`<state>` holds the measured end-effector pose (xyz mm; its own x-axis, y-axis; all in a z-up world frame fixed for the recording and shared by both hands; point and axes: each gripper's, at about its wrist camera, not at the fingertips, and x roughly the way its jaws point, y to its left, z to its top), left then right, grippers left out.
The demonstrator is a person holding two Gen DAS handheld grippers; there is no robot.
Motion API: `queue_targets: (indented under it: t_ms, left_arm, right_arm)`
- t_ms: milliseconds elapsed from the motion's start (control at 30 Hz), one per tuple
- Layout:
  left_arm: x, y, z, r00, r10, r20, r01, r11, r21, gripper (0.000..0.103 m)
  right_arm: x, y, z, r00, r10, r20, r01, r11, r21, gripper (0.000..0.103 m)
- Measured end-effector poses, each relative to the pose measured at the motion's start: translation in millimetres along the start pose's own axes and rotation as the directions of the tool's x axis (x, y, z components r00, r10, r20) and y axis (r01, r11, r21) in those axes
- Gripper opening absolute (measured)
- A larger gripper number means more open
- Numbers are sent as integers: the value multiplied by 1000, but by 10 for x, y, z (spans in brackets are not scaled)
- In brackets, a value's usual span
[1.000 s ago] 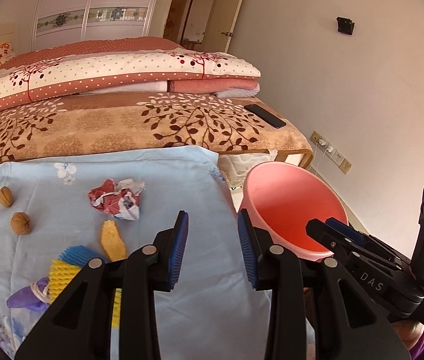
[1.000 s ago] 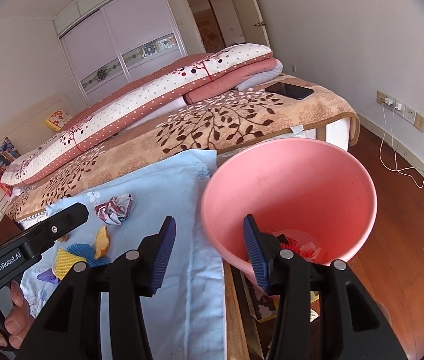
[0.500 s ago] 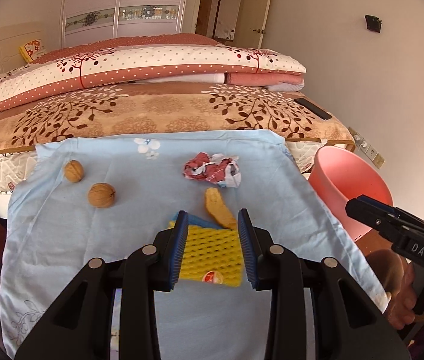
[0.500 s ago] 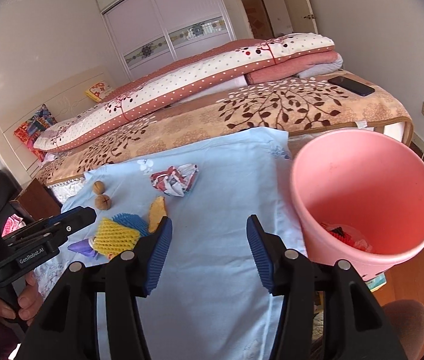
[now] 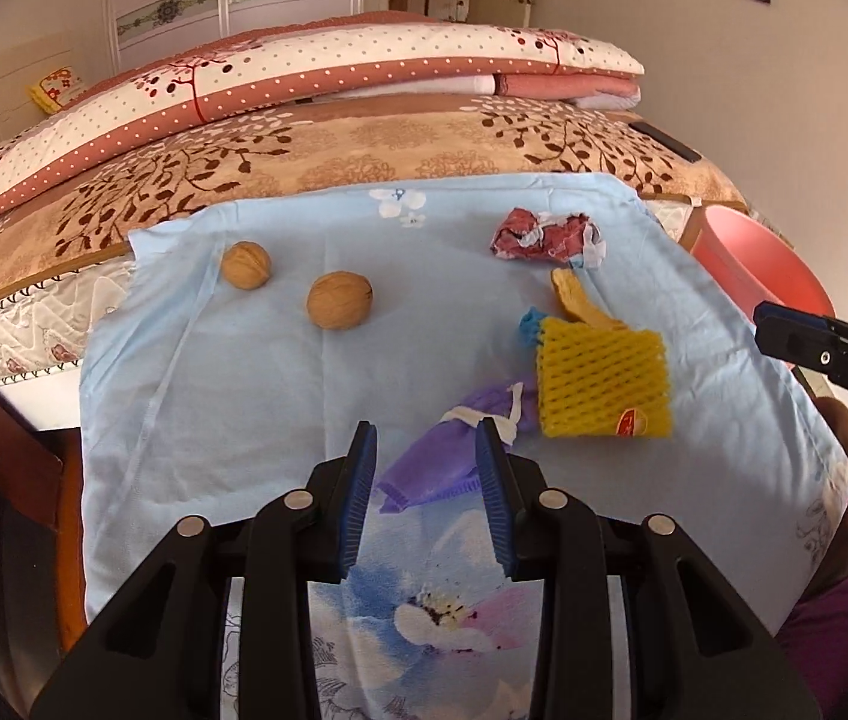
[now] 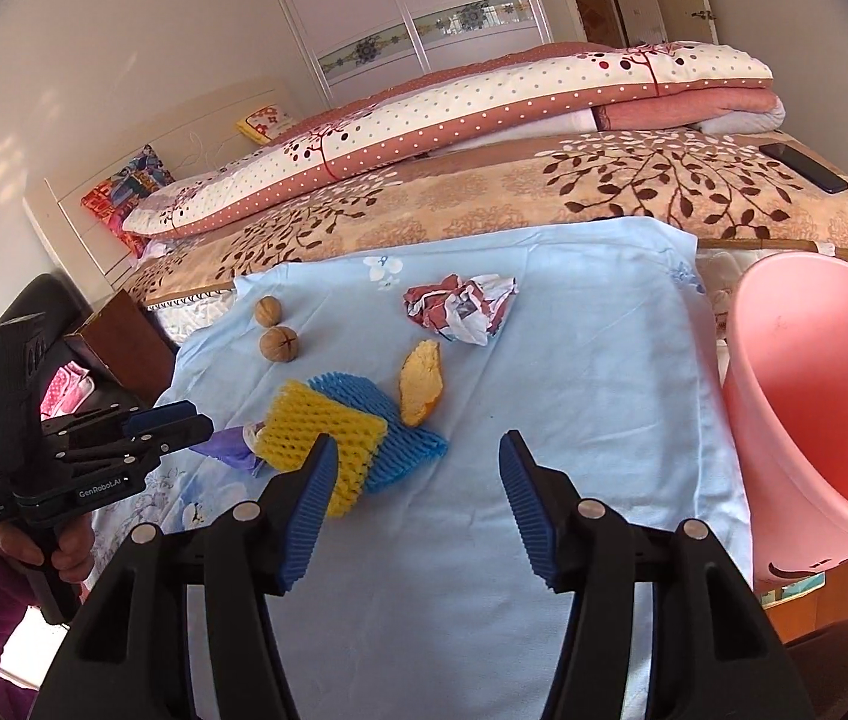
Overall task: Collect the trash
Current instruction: 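Grasp yellow foam net with right tool while left tool grasps purple cloth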
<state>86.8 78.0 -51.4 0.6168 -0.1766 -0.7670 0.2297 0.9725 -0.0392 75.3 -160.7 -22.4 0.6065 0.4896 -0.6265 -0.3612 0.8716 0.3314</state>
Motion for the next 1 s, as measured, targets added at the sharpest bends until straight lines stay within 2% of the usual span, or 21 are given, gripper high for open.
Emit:
queue_targets:
  t_ms: [100, 367, 567, 833, 900, 1000]
  left_arm:
    - [95, 16, -17, 998, -49, -33, 50, 998, 23, 34]
    - [180, 74, -26, 996, -87, -31, 88, 995, 41, 34]
    - [138, 81, 9, 994, -100, -45, 104, 990, 90, 35]
    - [283, 8, 17, 989, -100, -111, 120, 974, 191, 35]
    - [292, 28, 16, 987, -116, -109, 134, 975, 178, 35]
    - [299, 52, 3, 986, -130, -100, 145, 977, 157, 35]
  right_arm:
    - [33, 62, 9, 1000, 6, -11, -6, 1000, -22, 61]
    - [198, 231, 176, 999, 44, -29, -46, 997, -67, 66]
    - [454, 331, 264, 994, 58, -89, -69, 990, -120, 66]
    - [728, 349, 273, 987, 60, -148, -82, 986, -144, 66]
    - [752, 343, 249, 984, 70, -161, -94, 985, -148, 64]
    - [779, 340, 205, 981, 73, -181, -102, 983, -155, 49]
